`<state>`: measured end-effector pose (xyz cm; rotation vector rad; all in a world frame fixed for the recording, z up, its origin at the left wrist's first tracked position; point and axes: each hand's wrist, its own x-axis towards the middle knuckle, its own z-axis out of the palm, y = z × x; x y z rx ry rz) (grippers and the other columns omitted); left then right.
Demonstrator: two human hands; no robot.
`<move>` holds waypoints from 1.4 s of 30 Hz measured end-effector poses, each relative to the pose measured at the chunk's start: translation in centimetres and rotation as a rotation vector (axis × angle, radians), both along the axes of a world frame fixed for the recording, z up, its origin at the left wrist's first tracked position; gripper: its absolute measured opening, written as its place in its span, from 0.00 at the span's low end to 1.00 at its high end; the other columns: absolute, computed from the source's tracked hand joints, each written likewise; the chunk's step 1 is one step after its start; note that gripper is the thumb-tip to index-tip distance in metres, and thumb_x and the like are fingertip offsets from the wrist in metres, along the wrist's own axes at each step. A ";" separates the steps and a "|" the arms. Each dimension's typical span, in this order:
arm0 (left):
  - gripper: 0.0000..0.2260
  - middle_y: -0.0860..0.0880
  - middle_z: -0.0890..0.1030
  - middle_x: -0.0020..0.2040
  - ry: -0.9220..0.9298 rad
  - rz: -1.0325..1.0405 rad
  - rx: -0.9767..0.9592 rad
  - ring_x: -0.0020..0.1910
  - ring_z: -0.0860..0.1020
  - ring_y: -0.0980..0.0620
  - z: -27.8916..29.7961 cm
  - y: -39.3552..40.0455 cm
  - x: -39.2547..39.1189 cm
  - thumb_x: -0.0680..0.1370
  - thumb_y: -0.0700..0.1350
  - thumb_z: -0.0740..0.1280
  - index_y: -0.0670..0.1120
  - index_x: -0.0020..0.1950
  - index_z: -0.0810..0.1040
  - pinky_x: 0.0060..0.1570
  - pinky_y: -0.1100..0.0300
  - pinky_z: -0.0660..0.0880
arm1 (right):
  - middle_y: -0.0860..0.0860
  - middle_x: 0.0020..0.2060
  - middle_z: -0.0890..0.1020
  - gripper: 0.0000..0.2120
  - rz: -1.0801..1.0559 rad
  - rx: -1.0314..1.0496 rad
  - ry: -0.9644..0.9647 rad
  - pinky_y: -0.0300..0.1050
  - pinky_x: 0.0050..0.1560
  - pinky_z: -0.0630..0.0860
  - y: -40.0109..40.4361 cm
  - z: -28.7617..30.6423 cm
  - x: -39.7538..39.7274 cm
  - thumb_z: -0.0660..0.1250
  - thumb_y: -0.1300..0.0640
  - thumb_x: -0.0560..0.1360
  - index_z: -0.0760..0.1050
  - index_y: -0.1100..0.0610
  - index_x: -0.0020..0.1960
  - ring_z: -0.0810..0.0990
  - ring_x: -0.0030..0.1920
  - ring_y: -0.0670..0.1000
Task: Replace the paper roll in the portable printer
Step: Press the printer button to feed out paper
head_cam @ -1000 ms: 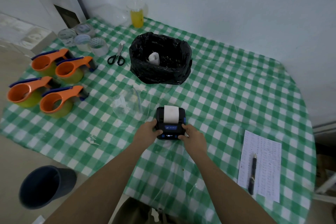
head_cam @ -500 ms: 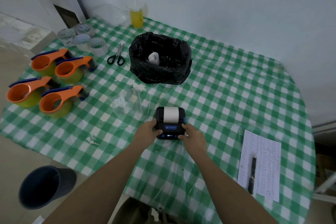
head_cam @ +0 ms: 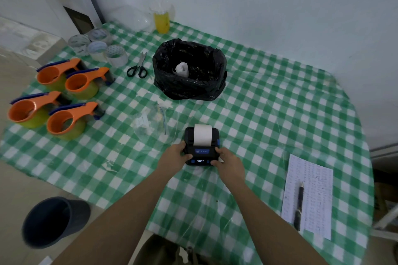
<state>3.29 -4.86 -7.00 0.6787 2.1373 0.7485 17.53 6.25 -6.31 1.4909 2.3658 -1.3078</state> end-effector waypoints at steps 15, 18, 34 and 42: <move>0.20 0.41 0.80 0.60 0.003 -0.002 0.005 0.59 0.78 0.43 -0.1 -0.1 0.0 0.75 0.42 0.67 0.45 0.67 0.71 0.60 0.47 0.74 | 0.53 0.61 0.79 0.22 -0.001 -0.002 0.012 0.48 0.54 0.76 -0.1 -0.2 0.1 0.69 0.57 0.73 0.70 0.51 0.66 0.79 0.57 0.53; 0.20 0.41 0.80 0.60 0.001 -0.002 0.010 0.60 0.78 0.43 -0.1 -0.1 0.0 0.75 0.41 0.67 0.45 0.67 0.71 0.60 0.47 0.74 | 0.53 0.61 0.79 0.22 0.007 0.007 0.005 0.48 0.53 0.76 0.0 -0.1 0.1 0.69 0.57 0.73 0.70 0.51 0.66 0.79 0.57 0.53; 0.19 0.41 0.80 0.60 -0.003 0.009 0.013 0.60 0.78 0.43 -0.2 0.0 0.0 0.75 0.42 0.67 0.44 0.66 0.72 0.61 0.46 0.74 | 0.53 0.62 0.79 0.21 0.019 0.020 -0.005 0.45 0.50 0.75 0.0 -0.2 0.1 0.68 0.56 0.74 0.70 0.51 0.66 0.80 0.55 0.52; 0.19 0.41 0.80 0.60 -0.003 0.005 0.012 0.59 0.78 0.43 -0.2 -0.1 0.0 0.75 0.41 0.67 0.44 0.66 0.72 0.60 0.47 0.74 | 0.54 0.62 0.79 0.22 0.010 0.015 0.003 0.47 0.52 0.76 0.0 -0.2 0.1 0.69 0.57 0.74 0.70 0.51 0.66 0.80 0.56 0.53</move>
